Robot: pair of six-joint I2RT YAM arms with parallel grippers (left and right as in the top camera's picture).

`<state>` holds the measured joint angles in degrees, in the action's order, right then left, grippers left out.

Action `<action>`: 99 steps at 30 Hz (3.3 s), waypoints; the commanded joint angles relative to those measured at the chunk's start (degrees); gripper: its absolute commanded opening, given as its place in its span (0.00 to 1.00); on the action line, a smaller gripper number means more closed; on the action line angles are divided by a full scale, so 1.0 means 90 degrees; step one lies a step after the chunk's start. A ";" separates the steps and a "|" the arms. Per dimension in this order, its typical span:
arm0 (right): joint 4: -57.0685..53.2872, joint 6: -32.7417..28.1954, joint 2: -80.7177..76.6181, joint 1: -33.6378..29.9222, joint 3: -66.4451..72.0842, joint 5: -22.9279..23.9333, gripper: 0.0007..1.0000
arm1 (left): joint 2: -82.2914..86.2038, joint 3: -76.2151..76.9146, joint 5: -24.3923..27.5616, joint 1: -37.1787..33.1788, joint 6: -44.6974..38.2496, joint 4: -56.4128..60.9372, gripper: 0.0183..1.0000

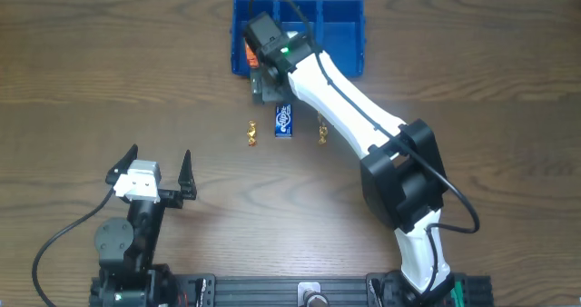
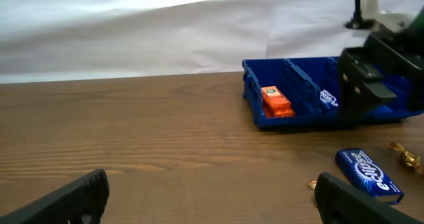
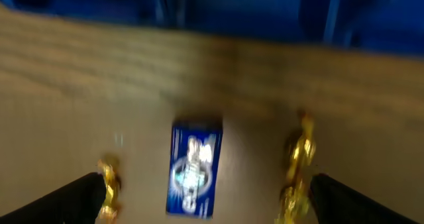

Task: Sort Candies Into Trays

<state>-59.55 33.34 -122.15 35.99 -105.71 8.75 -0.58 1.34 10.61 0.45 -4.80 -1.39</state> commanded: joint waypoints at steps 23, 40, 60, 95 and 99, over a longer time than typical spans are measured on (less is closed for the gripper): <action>0.1819 0.0580 -0.0063 0.0253 0.1841 0.0092 0.73 | 0.0036 -0.0119 0.0138 0.0012 -0.0087 -0.0214 1.00; 0.1921 0.0483 -0.0185 0.0257 0.1841 0.0097 0.63 | 0.0036 -0.0119 0.0138 0.0012 -0.0087 -0.0214 1.00; 0.2047 0.0517 -0.0447 0.0257 0.1841 0.0112 0.48 | 0.0036 -0.0119 0.0138 0.0012 -0.0087 -0.0214 1.00; 0.1734 -0.1387 0.0141 -0.0782 -0.1435 0.1520 0.04 | 0.0036 -0.0119 0.0138 0.0012 -0.0087 -0.0214 1.00; 0.1804 -0.1413 -0.0270 -0.0903 -0.1435 0.1440 0.04 | 0.0036 -0.0119 0.0138 0.0012 -0.0087 -0.0214 1.00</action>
<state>-43.53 22.04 -121.36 28.95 -118.52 21.19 -0.58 1.37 10.63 0.45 -4.80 -1.39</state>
